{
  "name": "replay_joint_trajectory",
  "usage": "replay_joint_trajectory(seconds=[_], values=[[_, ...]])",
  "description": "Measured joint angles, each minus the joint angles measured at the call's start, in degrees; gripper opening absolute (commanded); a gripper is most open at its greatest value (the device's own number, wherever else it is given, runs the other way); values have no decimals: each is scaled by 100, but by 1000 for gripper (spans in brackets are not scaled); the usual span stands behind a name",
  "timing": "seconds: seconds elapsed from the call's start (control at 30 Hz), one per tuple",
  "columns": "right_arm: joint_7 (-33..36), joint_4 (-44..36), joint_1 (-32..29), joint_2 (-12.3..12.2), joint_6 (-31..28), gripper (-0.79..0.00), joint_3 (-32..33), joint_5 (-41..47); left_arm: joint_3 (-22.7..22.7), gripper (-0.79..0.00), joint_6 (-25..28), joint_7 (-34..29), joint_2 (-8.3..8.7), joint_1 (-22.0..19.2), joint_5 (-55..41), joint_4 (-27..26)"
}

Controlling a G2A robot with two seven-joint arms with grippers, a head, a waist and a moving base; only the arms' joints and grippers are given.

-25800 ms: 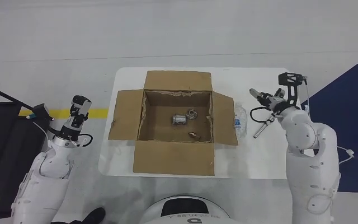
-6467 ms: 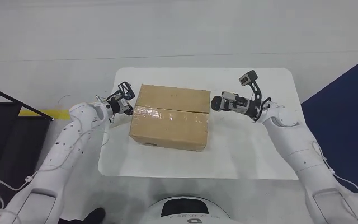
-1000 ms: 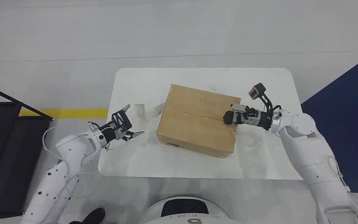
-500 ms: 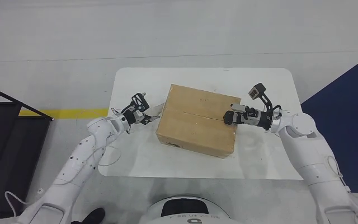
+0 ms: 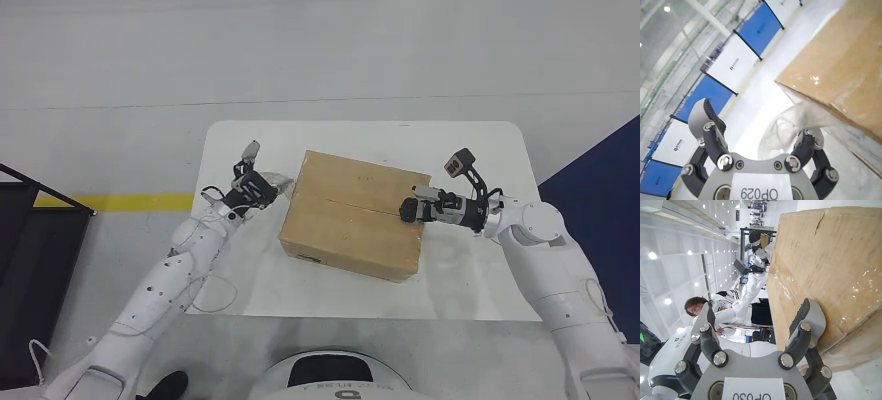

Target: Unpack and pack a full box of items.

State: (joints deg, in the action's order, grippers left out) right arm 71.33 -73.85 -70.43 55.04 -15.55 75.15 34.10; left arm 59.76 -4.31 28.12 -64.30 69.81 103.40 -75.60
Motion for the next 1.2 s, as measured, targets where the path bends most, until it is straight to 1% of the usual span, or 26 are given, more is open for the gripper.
replay_joint_trajectory(seconds=[0.1, 0.23, 0.43, 0.6, 0.73, 0.83, 0.93, 1.03, 1.07, 1.17, 1.2], values=[[0, 0, 0, 0, 0, 0, 0, 0, 224, 0, -326, 122, 22, 186, -86, -314], [0, 0, 0, 0, 0, 0, 0, 0, 351, 0, -387, 26, 27, 311, -83, -691], [0, 0, 0, 0, 0, 0, 0, 0, 356, 0, -61, -564, 2, 135, 117, -1169], [0, 0, 0, 0, 0, 0, 0, 0, 27, 0, 454, -1096, -64, -88, 446, -1493], [0, 0, 0, 0, 0, 0, 0, 0, -221, 0, 779, -1384, -146, -209, 235, -1507], [0, 0, 0, 0, 0, 0, 0, 0, -145, 0, 940, -1463, -162, -185, -103, -1557], [0, 0, 0, 0, 0, 0, 0, 0, 237, 0, 1064, -1452, -103, -5, -407, -1815], [0, 0, 0, 0, 0, 0, 0, 0, 908, 0, 1197, -1349, 21, 421, -627, -2166], [0, 0, 0, 0, 0, 0, 0, 0, 1228, 0, 1238, -1318, 76, 637, -663, -2255], [0, 0, 0, 0, 0, 0, 0, 0, 1921, 0, 1372, -1331, 181, 1144, -718, -2283], [0, 0, 0, 0, 0, 0, 0, 0, 2048, 0, 1438, -1368, 196, 1243, -768, -2238]])
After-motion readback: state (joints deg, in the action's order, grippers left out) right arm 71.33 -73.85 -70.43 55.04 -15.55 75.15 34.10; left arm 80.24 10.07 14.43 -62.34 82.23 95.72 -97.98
